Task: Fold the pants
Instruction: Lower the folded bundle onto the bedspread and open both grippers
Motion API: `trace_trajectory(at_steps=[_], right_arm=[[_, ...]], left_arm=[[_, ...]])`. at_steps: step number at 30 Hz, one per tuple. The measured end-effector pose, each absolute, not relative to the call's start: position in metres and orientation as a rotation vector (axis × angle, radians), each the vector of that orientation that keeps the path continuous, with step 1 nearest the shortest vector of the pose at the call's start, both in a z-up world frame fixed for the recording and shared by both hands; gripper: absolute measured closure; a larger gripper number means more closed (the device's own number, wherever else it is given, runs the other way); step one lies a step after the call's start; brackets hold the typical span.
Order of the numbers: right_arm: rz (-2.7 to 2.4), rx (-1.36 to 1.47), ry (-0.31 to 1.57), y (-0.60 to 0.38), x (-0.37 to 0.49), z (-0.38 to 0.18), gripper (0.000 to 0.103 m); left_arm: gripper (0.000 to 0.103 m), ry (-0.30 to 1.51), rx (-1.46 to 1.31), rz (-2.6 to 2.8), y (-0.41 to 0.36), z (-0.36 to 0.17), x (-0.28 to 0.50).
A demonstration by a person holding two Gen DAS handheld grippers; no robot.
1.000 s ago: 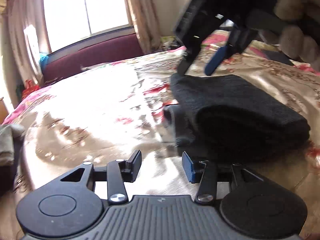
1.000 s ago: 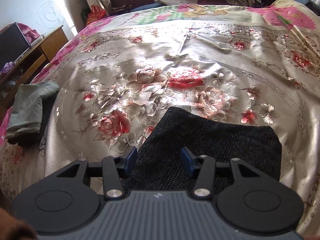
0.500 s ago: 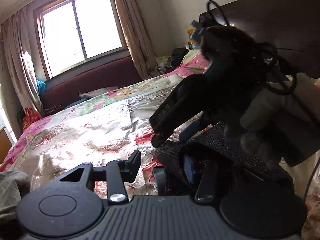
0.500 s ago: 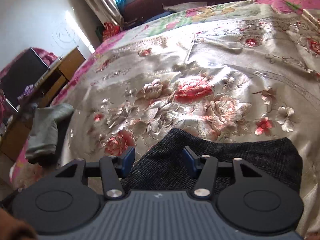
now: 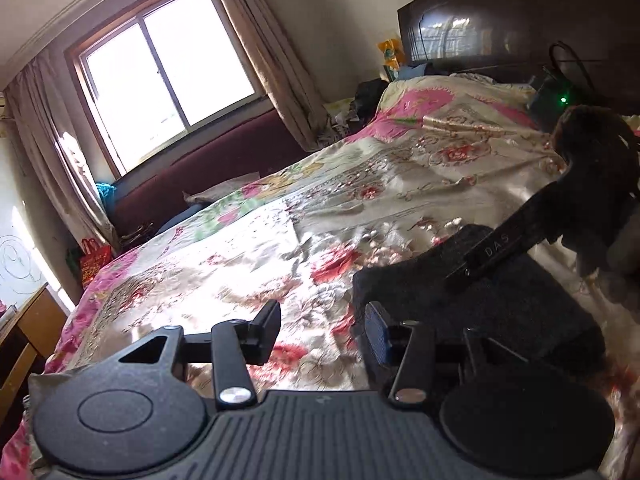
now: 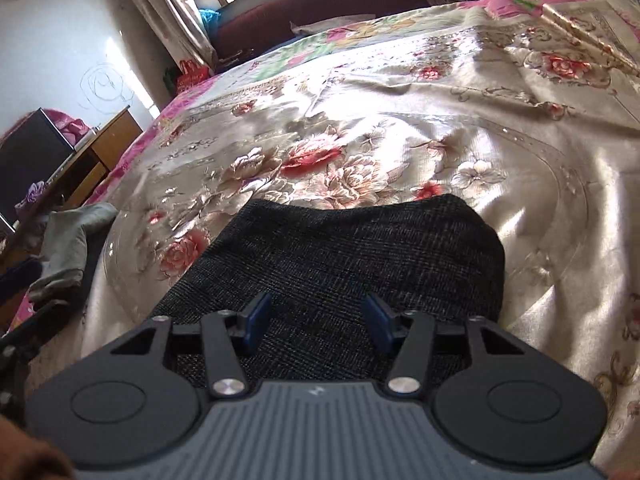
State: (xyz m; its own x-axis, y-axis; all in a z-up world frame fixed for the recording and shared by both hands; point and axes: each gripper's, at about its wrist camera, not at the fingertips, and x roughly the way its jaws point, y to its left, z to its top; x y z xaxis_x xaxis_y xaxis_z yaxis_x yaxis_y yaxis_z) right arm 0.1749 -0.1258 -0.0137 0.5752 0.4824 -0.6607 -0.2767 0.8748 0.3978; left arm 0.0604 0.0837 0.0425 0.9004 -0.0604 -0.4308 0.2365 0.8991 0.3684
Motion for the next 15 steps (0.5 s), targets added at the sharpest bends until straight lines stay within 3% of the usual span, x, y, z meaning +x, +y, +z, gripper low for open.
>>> trace_trajectory(at_steps=[4, 9, 15], right_arm=[[0.408, 0.232, 0.831, -0.144, 0.165, -0.016, 0.048], [0.441, 0.275, 0.902, -0.153, 0.181, -0.049, 0.053], [0.427, 0.329, 0.77, -0.168, 0.196, -0.018, 0.051]], left_arm=[[0.042, 0.428, 0.46, -0.223, 0.052, 0.005, 0.1], [0.039, 0.593, 0.448, -0.234, 0.073, -0.054, 0.133], [0.038, 0.505, 0.43, -0.269, 0.065, -0.004, 0.132]])
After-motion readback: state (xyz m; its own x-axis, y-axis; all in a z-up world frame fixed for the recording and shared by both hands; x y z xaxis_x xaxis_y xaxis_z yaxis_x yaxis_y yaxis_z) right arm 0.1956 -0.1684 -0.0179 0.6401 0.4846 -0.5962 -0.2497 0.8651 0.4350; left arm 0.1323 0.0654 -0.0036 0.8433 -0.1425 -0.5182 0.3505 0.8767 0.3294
